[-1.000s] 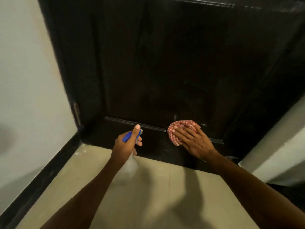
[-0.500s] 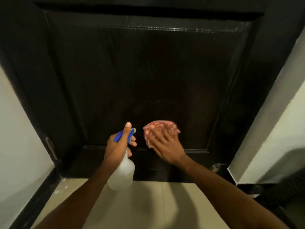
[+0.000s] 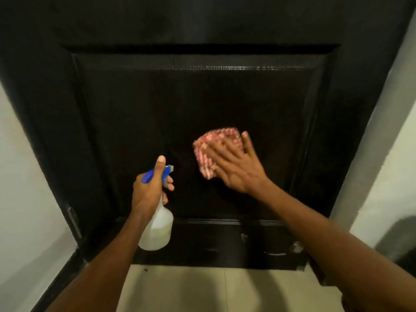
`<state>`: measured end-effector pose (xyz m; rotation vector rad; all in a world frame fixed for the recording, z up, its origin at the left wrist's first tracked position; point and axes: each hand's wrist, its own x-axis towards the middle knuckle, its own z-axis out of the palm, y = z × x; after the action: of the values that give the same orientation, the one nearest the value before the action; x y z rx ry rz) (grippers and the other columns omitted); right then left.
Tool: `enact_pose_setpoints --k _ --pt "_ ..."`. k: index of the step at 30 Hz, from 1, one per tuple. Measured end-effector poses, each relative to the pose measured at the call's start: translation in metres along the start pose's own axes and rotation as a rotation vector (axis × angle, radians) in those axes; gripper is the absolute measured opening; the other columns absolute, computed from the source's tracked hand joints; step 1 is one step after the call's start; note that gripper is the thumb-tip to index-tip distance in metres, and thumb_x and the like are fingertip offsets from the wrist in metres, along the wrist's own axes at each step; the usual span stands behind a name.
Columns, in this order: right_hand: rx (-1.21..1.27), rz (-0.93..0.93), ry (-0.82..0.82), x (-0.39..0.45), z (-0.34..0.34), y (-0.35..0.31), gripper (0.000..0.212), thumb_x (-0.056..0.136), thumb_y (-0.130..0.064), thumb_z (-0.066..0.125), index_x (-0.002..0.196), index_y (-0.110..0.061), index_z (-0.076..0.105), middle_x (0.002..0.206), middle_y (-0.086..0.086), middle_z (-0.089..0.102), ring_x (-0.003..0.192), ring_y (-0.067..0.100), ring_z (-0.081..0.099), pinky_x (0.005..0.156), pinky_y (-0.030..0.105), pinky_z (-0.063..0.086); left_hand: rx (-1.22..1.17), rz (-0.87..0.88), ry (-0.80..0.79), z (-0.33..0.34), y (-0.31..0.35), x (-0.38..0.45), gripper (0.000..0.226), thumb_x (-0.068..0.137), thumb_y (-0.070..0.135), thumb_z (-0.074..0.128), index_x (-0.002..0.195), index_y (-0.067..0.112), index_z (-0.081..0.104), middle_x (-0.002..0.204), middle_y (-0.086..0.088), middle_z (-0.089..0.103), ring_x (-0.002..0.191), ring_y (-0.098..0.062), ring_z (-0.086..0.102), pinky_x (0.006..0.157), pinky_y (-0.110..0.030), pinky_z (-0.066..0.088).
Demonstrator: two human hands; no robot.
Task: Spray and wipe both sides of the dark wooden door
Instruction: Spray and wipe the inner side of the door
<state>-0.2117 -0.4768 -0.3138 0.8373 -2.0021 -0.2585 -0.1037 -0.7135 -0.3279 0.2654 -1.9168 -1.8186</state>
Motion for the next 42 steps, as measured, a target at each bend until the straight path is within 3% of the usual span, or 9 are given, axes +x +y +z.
enact_pose_setpoints --k 7,12,14,19,23,27,34,38,42 --pt "0.035 0.387 0.046 0.028 -0.032 0.019 0.069 0.102 -0.046 0.032 0.161 -0.019 0.008 0.168 0.009 -0.003 0.154 0.033 -0.005 0.120 0.060 -0.010 -0.038 0.015 -0.052 0.020 0.035 -0.011 0.069 0.086 0.073 0.050 0.088 0.008 0.074 0.071 -0.012 0.070 0.059 -0.032 0.057 0.053 -0.035 0.047" --pt "0.077 -0.037 -0.139 -0.024 0.004 -0.027 0.070 0.102 -0.048 0.037 0.161 -0.025 0.007 0.169 0.003 -0.001 0.155 0.027 -0.003 0.120 0.057 -0.012 0.001 0.029 -0.002 0.048 0.068 -0.018 0.065 0.090 0.071 0.048 0.084 0.012 0.074 0.071 -0.012 0.072 0.048 -0.021 0.056 0.050 -0.032 0.047" --pt "0.037 -0.025 -0.160 -0.045 0.009 -0.017 0.069 0.103 -0.050 0.036 0.161 -0.029 0.005 0.169 -0.002 0.000 0.155 0.022 0.001 0.121 0.059 -0.005 -0.018 0.015 0.025 0.055 0.075 -0.020 0.063 0.090 0.071 0.047 0.085 0.014 0.074 0.070 -0.010 0.071 0.048 -0.020 0.056 0.050 -0.031 0.047" --pt "0.015 0.361 -0.152 -0.068 -0.019 0.050 0.071 0.101 -0.053 0.040 0.161 -0.026 0.013 0.169 -0.001 0.002 0.155 0.022 -0.001 0.119 0.066 0.000 -0.063 0.031 -0.002 0.074 0.087 -0.023 0.069 0.085 0.076 0.048 0.083 0.011 0.073 0.070 -0.010 0.071 0.048 -0.023 0.055 0.050 -0.033 0.046" --pt "0.075 0.734 -0.126 -0.072 -0.050 0.103 0.070 0.102 -0.058 0.015 0.161 -0.024 -0.004 0.168 0.001 -0.011 0.155 0.023 -0.010 0.119 0.063 -0.011 -0.123 0.073 -0.098 0.098 0.094 -0.029 0.074 0.081 0.080 0.050 0.086 0.010 0.074 0.067 -0.010 0.070 0.052 -0.030 0.055 0.052 -0.035 0.045" --pt "0.285 0.950 0.005 -0.028 -0.070 0.105 0.071 0.099 -0.061 0.010 0.158 -0.029 -0.016 0.165 -0.004 -0.026 0.152 0.022 -0.022 0.118 0.062 -0.014 -0.178 0.100 -0.161 0.123 0.099 -0.037 0.073 0.086 0.076 0.049 0.085 0.008 0.073 0.069 -0.014 0.071 0.053 -0.032 0.055 0.052 -0.037 0.046" --pt "0.404 1.024 0.130 -0.005 -0.061 0.094 0.081 0.089 -0.078 -0.002 0.151 -0.034 -0.030 0.160 -0.008 -0.035 0.150 0.021 -0.028 0.119 0.057 -0.016 -0.179 0.072 -0.234 0.154 0.089 -0.053 0.074 0.086 0.075 0.048 0.077 0.006 0.072 0.063 -0.013 0.070 0.047 -0.030 0.055 0.051 -0.035 0.046" --pt "0.371 0.993 0.035 -0.058 -0.027 0.071 0.078 0.094 -0.074 0.001 0.154 -0.031 -0.025 0.163 -0.006 -0.029 0.151 0.019 -0.024 0.120 0.054 -0.014 -0.173 0.018 -0.225 0.156 0.078 -0.054 0.075 0.086 0.076 0.048 0.078 0.005 0.071 0.063 -0.011 0.069 0.047 -0.029 0.054 0.051 -0.035 0.046" --pt "0.475 1.315 0.008 -0.083 -0.011 0.043 0.077 0.094 -0.072 0.005 0.145 -0.033 -0.037 0.156 -0.007 -0.036 0.151 0.021 -0.024 0.121 0.050 -0.017 -0.141 0.026 -0.227 0.161 0.072 -0.058 0.074 0.084 0.074 0.050 0.078 0.004 0.071 0.061 -0.010 0.069 0.046 -0.028 0.054 0.051 -0.035 0.047"
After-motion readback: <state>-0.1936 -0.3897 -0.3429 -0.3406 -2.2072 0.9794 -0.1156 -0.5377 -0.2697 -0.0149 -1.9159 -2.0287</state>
